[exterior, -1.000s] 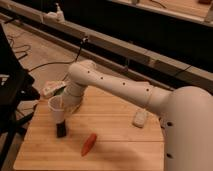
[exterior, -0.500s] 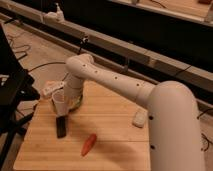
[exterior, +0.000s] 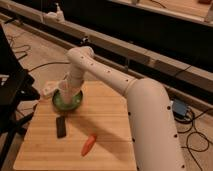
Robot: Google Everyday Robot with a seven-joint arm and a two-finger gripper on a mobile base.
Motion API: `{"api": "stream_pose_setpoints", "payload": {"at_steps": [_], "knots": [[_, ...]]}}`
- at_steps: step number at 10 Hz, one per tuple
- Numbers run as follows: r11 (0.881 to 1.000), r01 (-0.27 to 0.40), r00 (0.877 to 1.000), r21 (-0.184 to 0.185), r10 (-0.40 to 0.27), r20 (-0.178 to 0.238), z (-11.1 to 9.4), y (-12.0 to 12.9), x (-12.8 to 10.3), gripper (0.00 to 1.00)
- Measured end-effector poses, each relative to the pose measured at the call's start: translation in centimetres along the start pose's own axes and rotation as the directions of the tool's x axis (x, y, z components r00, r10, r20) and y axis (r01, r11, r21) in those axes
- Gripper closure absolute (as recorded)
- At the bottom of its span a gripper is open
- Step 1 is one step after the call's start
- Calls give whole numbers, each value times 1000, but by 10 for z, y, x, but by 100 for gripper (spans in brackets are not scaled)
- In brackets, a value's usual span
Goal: Place the ceramic cup in the ceramic bowl
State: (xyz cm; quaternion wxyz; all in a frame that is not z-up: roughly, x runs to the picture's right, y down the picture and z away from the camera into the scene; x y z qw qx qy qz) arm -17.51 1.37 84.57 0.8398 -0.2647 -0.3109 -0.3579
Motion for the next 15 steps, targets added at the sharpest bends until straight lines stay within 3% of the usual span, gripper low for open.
{"api": "stream_pose_setpoints", "payload": {"at_steps": [3, 6, 9, 13, 15], "knots": [[1000, -23, 999, -10, 23, -31, 23, -9, 23, 100], [999, -44, 999, -21, 44, -24, 45, -9, 35, 98], [999, -48, 999, -23, 47, -26, 54, -11, 40, 66], [1000, -23, 999, -19, 22, -31, 51, -15, 35, 27], [1000, -5, 999, -18, 4, -36, 45, -16, 31, 21]]}}
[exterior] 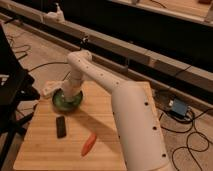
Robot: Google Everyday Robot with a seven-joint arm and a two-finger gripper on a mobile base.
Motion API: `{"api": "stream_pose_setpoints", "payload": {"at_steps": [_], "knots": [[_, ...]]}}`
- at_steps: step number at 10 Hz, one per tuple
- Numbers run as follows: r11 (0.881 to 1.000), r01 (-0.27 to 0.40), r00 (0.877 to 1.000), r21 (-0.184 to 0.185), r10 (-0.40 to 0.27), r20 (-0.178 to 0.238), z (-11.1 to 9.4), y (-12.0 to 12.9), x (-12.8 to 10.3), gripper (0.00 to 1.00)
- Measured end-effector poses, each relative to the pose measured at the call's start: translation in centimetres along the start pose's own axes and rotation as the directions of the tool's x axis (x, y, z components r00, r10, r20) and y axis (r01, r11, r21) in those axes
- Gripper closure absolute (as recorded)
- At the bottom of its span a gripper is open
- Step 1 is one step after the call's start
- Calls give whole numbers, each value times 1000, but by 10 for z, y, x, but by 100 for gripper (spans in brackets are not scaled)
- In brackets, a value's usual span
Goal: Place the ceramic cup in the ceramic bowl
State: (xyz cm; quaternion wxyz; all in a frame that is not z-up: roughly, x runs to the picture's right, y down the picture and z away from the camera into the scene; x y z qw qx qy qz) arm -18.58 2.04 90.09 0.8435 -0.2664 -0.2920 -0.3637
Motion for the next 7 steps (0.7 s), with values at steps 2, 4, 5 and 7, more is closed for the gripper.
{"api": "stream_pose_setpoints", "payload": {"at_steps": [2, 4, 5, 7], "knots": [[999, 37, 999, 8, -37, -12, -15, -5, -8, 21], [997, 82, 996, 14, -82, -32, -33, -12, -19, 21], [995, 100, 994, 23, -99, -46, -44, -15, -23, 21], [990, 129, 990, 61, -125, -65, -69, -24, -34, 21]]}}
